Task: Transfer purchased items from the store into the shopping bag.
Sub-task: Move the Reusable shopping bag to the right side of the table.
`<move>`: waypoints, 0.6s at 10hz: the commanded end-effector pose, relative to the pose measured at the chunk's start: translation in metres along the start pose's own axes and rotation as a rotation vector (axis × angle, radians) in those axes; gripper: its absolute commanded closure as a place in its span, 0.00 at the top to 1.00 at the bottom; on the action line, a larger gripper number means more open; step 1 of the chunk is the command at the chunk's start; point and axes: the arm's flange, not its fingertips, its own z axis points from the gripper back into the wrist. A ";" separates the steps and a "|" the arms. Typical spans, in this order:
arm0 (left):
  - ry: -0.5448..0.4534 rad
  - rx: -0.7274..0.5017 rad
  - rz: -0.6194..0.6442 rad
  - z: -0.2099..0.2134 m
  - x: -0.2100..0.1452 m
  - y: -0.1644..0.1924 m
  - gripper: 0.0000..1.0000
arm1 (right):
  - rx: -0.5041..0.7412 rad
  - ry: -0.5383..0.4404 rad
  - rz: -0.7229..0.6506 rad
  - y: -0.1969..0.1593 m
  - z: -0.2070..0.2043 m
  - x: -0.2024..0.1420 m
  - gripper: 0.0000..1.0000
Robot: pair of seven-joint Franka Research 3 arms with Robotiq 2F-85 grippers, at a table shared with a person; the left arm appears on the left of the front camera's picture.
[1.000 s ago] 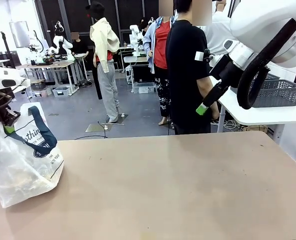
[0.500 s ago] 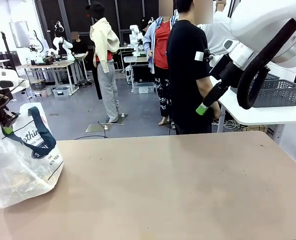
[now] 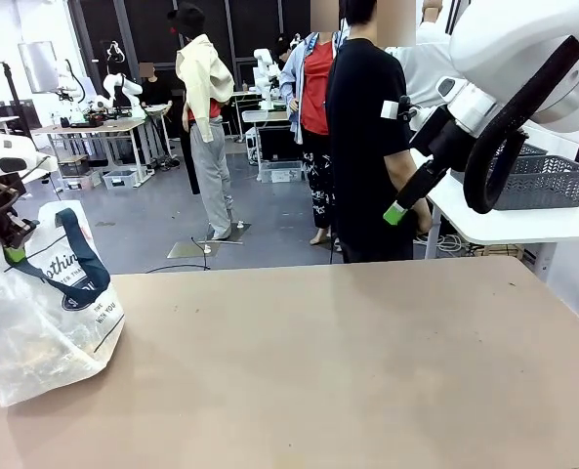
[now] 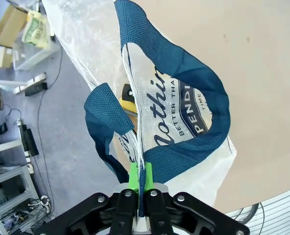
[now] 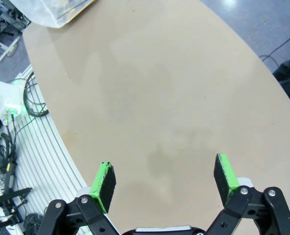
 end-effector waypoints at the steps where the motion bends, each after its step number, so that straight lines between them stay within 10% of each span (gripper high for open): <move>1: -0.007 0.001 0.010 0.009 0.001 0.001 0.39 | 0.004 0.001 -0.017 0.000 -0.001 0.001 1.00; 4: -0.001 0.022 0.007 0.025 0.008 0.007 0.98 | 0.004 0.001 -0.017 0.000 -0.001 0.001 1.00; 6: -0.013 0.015 0.014 0.035 0.011 0.008 1.00 | 0.004 0.001 -0.017 0.000 -0.001 0.001 1.00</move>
